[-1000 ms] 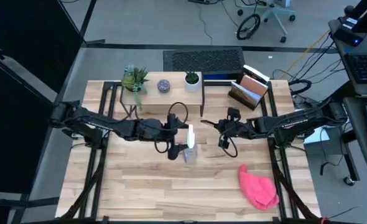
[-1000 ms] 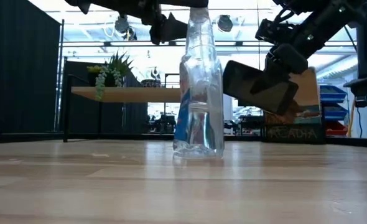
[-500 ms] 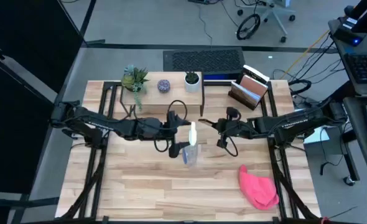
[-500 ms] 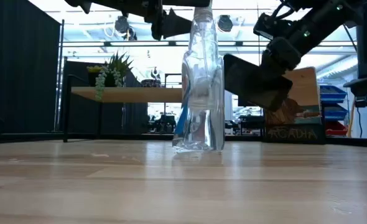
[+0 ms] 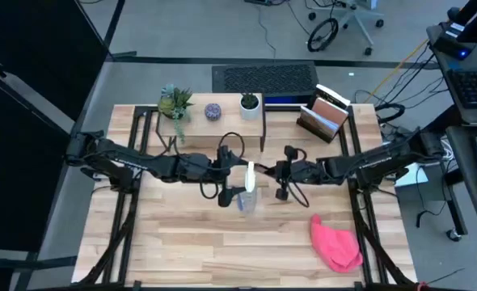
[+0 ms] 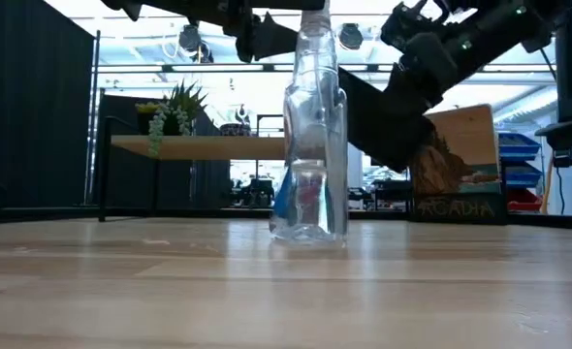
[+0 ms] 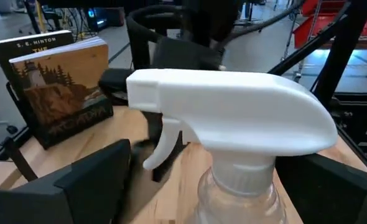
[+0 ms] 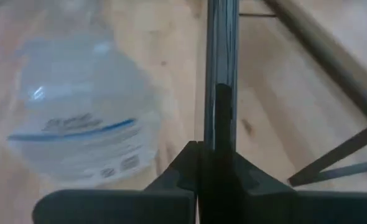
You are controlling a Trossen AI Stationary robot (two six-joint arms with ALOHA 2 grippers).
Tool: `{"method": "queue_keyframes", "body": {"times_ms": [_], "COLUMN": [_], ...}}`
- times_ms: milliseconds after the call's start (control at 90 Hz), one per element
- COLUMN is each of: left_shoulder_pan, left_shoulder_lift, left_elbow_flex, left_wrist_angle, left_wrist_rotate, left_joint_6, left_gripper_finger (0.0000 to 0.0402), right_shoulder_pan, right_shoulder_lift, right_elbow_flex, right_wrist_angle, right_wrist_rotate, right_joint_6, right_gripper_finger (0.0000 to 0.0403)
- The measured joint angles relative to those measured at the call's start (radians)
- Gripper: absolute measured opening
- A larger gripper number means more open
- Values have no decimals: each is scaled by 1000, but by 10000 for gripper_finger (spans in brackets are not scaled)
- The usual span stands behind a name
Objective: Apply microfiber cloth
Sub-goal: Spray the black cellphone with the transparent cleaning spray bottle
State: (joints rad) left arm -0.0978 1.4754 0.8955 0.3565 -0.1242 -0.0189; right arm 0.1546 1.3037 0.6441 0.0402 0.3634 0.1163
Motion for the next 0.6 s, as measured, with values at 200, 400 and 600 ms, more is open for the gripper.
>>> {"method": "queue_keyframes", "body": {"times_ms": [200, 400, 600], "left_shoulder_pan": [0, 0, 0], "left_shoulder_lift": [0, 0, 0], "left_elbow_flex": [0, 0, 0], "left_wrist_angle": [-5, -6, -6], "left_wrist_rotate": [0, 0, 0], "left_joint_6": [0, 0, 0], "left_gripper_finger": [375, 375, 375], "right_shoulder_pan": [47, 90, 134], "right_shoulder_lift": [-14, -52, -34], "right_elbow_flex": [0, 0, 0], "right_wrist_angle": [-202, -411, -292], "right_wrist_rotate": [26, 16, -82], "right_joint_6": [75, 134, 129], "right_gripper_finger": [8, 8, 8]}}
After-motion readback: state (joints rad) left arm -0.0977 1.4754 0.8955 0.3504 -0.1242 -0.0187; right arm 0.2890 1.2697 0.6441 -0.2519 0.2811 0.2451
